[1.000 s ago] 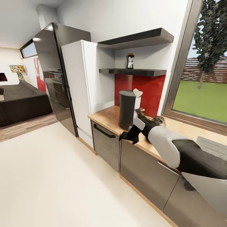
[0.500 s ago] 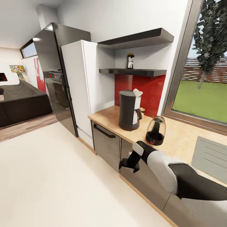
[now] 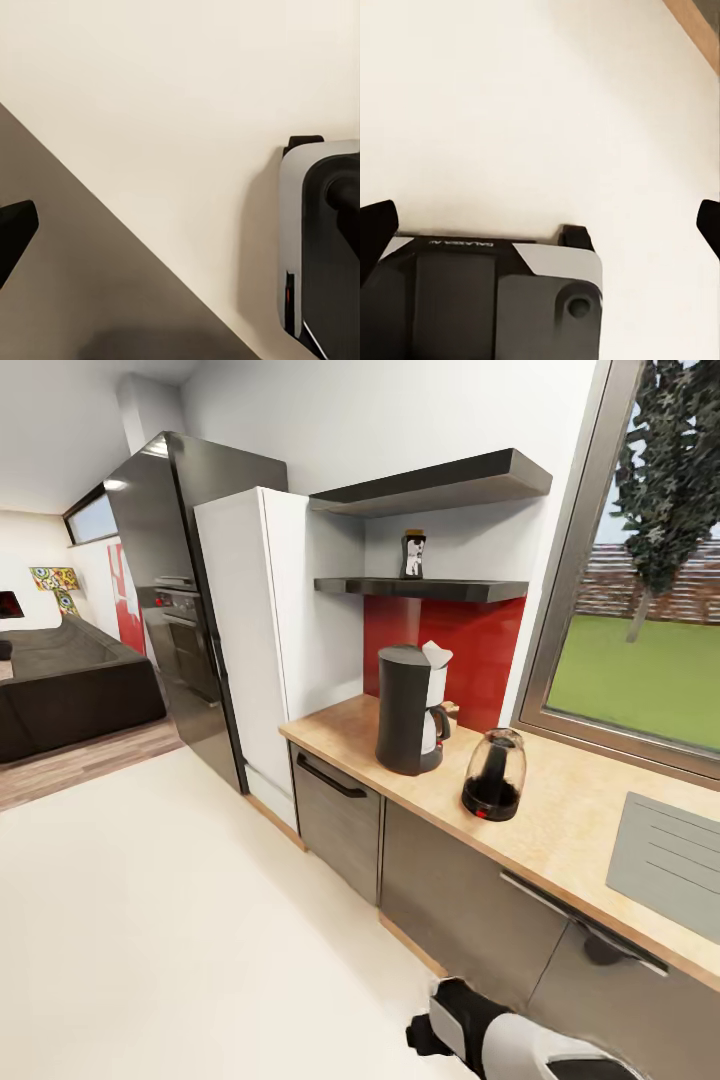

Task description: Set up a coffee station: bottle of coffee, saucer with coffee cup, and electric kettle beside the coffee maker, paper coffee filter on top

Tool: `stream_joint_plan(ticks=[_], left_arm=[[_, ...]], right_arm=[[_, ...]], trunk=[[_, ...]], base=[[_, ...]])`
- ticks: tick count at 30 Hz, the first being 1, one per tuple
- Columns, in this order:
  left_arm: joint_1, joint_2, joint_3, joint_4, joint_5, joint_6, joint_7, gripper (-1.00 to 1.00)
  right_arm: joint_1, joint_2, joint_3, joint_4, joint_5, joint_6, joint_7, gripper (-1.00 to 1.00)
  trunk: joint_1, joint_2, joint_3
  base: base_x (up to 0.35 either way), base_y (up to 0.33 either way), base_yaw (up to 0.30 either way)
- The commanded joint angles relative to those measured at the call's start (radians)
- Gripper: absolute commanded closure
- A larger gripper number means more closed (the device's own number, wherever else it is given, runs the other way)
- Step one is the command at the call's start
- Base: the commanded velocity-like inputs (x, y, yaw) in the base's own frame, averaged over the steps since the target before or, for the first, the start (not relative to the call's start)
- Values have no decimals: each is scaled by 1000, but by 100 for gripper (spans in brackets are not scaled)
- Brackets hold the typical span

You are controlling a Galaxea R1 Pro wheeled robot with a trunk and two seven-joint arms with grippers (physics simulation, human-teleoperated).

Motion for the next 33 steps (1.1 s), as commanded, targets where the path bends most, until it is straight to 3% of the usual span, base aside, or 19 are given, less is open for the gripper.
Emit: stream_joint_plan(ticks=[1, 6, 10, 13, 23, 33], left_arm=[[0, -1, 7, -2, -10, -2, 1, -100], [0, -2, 8, -2, -9, -2, 1, -100], [0, -4, 8, -1, -8, -1, 0, -100], [1, -4, 8, 2, -8, 0, 0, -100], [0, -6, 8, -1, -8, 2, -1, -100], [-1, -29, 8, -3, -4, 1, 0, -100]], right_arm=[[46, 1, -2, -2, 17, -53, -3, -100], [239, 1, -3, -3, 33, -249, 14, -100], [355, -32, -4, -3, 35, -417, 68, -100], [403, -40, -6, -3, 34, -481, 82, -100], [427, -59, -20, -6, 15, -516, 94, -100], [428, -70, -23, -9, 10, -515, 90, -100]], trunk=[[1, -2, -2], [1, -2, -2], [1, -2, -2], [1, -2, -2], [1, -2, -2], [1, -2, -1]], base=[[0, 0, 0], [0, 0, 0], [0, 0, 0], [0, 0, 0], [0, 0, 0], [0, 0, -8]])
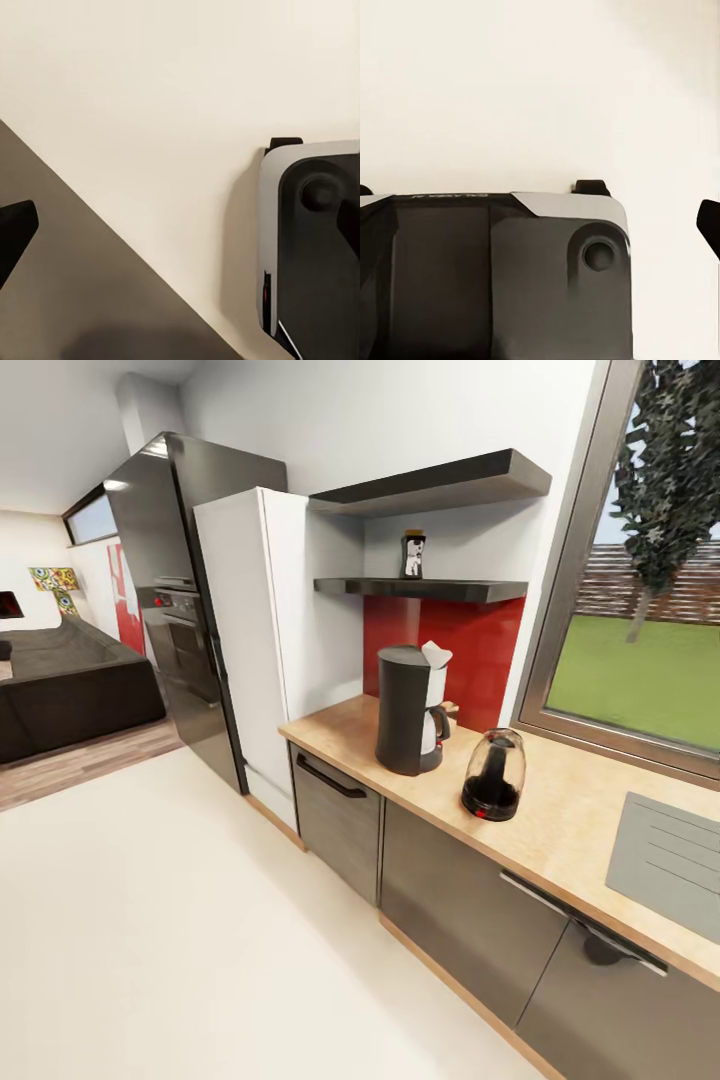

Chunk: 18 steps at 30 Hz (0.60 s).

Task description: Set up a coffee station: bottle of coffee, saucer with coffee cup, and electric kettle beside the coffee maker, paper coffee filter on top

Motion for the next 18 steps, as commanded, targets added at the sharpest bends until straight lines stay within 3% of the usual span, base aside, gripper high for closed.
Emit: stream_joint_plan(ticks=[1, 11, 18], left_arm=[[0, -1, 7, -2, -10, -2, 1, -100], [-1, -7, 9, -4, -7, -10, 2, -100], [-1, -9, 10, -4, -6, -8, 2, -100]], right_arm=[[-1, -1, -5, 1, 2, -4, -2, -100], [-1, -4, -4, 0, 3, 0, -1, -100], [-1, -6, -3, 0, 4, 5, 1, -100]], trunk=[[1, -2, -2], [1, -2, 0], [1, -2, 0]], base=[[0, 0, -57], [0, 0, -36], [3, 9, -229]])
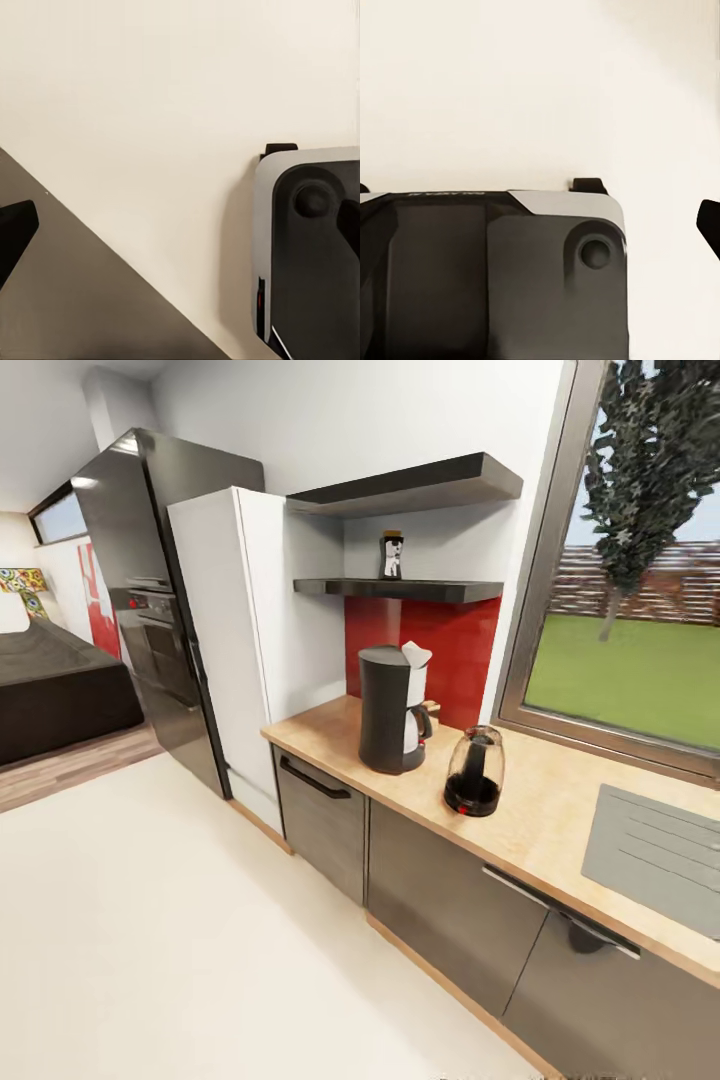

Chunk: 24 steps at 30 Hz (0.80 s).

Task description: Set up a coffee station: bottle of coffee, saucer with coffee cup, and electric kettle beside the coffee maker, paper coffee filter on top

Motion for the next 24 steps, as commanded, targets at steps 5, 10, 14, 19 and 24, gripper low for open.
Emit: stream_joint_plan(ticks=[5, 10, 14, 19, 24], left_arm=[[0, -1, 12, -1, -9, 2, 1, -100], [0, -1, 13, 0, -9, 3, 2, -100], [0, -1, 13, 0, -9, 3, 2, -100], [0, -1, 14, 0, -9, 2, 2, -100], [0, -1, 14, 0, -8, 2, 2, -100]], right_arm=[[-1, -1, -4, 1, 5, -4, -3, -100], [-1, -22, -1, 3, 5, -4, -2, -100], [-1, -38, 1, 3, 6, -5, -1, -100], [-1, -43, 3, 3, 6, -6, -1, -100], [0, -43, 4, 4, 7, -6, -2, -100]], trunk=[[1, -2, -2], [1, -2, -2], [1, -2, -2], [1, -2, -3], [1, -2, -5]], base=[[100, 174, -292], [191, 259, -299], [224, 274, -300], [220, 279, -300], [199, 283, -300]])
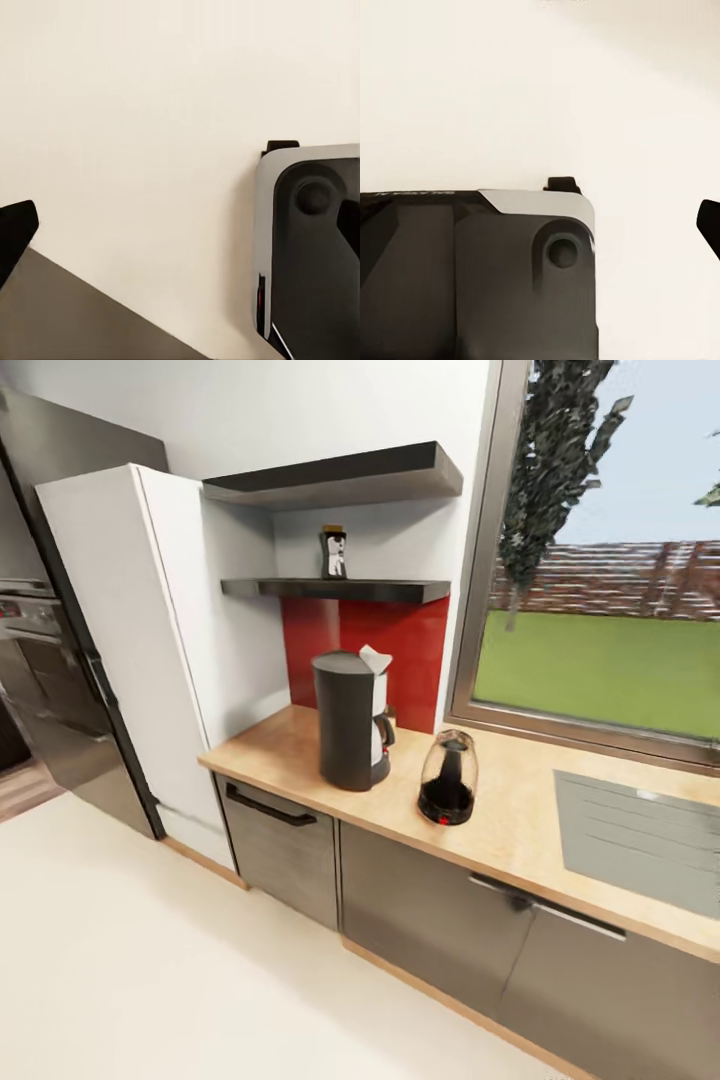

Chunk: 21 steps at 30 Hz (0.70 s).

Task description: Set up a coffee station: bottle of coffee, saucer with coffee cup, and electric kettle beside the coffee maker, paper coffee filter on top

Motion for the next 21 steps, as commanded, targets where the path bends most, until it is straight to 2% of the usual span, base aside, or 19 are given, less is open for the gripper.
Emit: stream_joint_plan(ticks=[1, 7, 21], left_arm=[[0, -1, 8, -1, -10, -2, 0, -100], [0, -1, 8, -1, -10, -2, 0, -100], [0, 1, 7, -1, -10, -2, -1, -100]], right_arm=[[-1, 0, -3, 2, 3, -4, -4, -100], [-1, 0, -4, 2, 4, -5, -8, -100], [-1, 0, -4, 2, 4, -5, -5, -100]], trunk=[[1, -2, -2], [1, -2, -3], [1, -2, -3]], base=[[194, 284, -297], [194, 284, -133], [187, 288, -8]])
